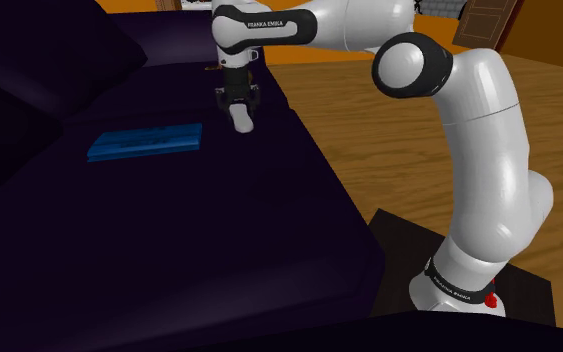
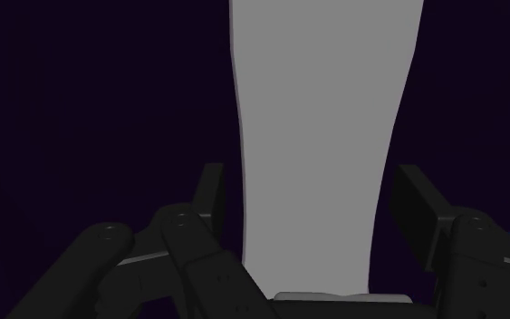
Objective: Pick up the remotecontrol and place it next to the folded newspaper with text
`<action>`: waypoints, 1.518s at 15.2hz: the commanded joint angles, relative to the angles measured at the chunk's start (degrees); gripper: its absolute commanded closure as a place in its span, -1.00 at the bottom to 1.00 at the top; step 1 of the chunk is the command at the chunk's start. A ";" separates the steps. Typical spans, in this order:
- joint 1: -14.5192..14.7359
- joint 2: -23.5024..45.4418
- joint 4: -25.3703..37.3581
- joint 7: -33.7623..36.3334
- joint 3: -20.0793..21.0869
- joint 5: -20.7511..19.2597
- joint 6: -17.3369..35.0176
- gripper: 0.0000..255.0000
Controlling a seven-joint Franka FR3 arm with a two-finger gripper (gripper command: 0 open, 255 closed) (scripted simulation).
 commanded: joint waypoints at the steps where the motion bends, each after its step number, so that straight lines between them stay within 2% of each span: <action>1: -0.30 -0.20 -1.99 0.13 0.01 0.02 1.82 1.00; 6: -0.96 -0.53 -6.47 0.45 -0.03 0.01 5.88 1.00; 14: -0.99 -0.54 -6.71 0.47 -0.04 0.00 6.12 1.00; 15: -0.99 -0.54 -6.72 0.47 -0.04 0.00 6.12 -1.00; 20: -0.99 -0.55 -6.72 0.47 -0.04 0.00 6.12 -1.00; 23: 0.08 0.08 0.20 0.03 0.00 -0.03 -0.06 -1.00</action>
